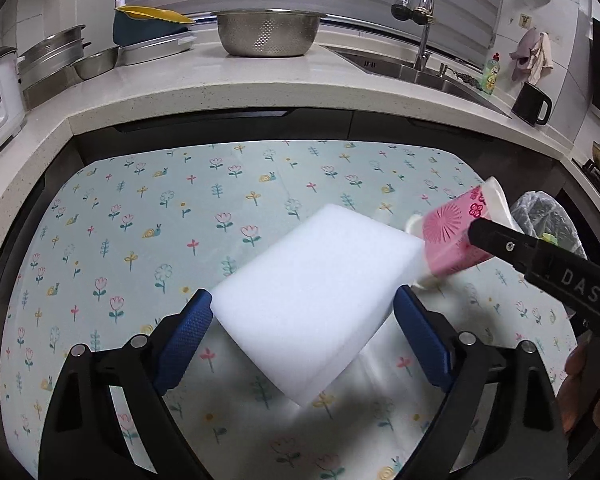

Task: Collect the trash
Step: 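Carry the white sponge and pink cup in both tools over the bin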

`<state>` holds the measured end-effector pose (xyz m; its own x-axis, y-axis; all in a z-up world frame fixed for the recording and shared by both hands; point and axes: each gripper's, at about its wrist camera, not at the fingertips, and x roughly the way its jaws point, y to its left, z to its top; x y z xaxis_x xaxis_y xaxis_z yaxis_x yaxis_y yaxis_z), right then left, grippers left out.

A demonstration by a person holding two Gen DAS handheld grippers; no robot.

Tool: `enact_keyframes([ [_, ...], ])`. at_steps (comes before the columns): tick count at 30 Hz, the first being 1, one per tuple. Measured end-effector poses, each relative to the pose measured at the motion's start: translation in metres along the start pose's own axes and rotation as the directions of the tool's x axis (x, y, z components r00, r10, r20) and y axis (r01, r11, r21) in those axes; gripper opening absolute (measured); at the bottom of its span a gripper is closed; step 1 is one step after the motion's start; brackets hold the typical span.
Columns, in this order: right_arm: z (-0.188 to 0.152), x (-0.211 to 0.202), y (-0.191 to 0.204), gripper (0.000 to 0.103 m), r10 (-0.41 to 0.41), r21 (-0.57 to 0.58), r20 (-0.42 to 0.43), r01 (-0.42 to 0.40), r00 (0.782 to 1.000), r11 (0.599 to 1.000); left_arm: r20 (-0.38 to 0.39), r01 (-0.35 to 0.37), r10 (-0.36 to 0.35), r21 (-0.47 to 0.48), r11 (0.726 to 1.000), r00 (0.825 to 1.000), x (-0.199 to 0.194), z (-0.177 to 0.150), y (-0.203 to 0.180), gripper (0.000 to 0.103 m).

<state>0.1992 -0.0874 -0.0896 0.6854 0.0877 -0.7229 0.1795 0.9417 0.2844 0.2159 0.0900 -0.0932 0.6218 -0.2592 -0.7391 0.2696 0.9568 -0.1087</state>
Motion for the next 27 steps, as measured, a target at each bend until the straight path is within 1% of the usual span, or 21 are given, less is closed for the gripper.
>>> enact_keyframes([
  [5,-0.01,-0.024,-0.036,0.034,-0.026,0.06,0.0,0.026,1.0,0.998,-0.016,0.034,-0.034,0.019,0.999,0.999,-0.014,-0.013,-0.031,0.087],
  [12,-0.021,-0.067,-0.075,0.033,-0.047,0.108,0.042,0.042,0.998,0.993,-0.032,0.075,-0.073,0.047,0.996,0.997,-0.03,-0.026,-0.073,0.087],
  [22,-0.022,-0.124,-0.133,0.033,-0.088,0.193,0.118,0.064,0.989,0.979,-0.024,0.127,-0.125,0.112,0.986,0.992,-0.046,-0.024,-0.138,0.087],
  [27,-0.024,-0.145,-0.16,0.033,-0.116,0.232,0.149,0.08,0.982,0.969,-0.023,0.145,-0.143,0.143,0.979,0.989,-0.049,-0.019,-0.166,0.087],
])
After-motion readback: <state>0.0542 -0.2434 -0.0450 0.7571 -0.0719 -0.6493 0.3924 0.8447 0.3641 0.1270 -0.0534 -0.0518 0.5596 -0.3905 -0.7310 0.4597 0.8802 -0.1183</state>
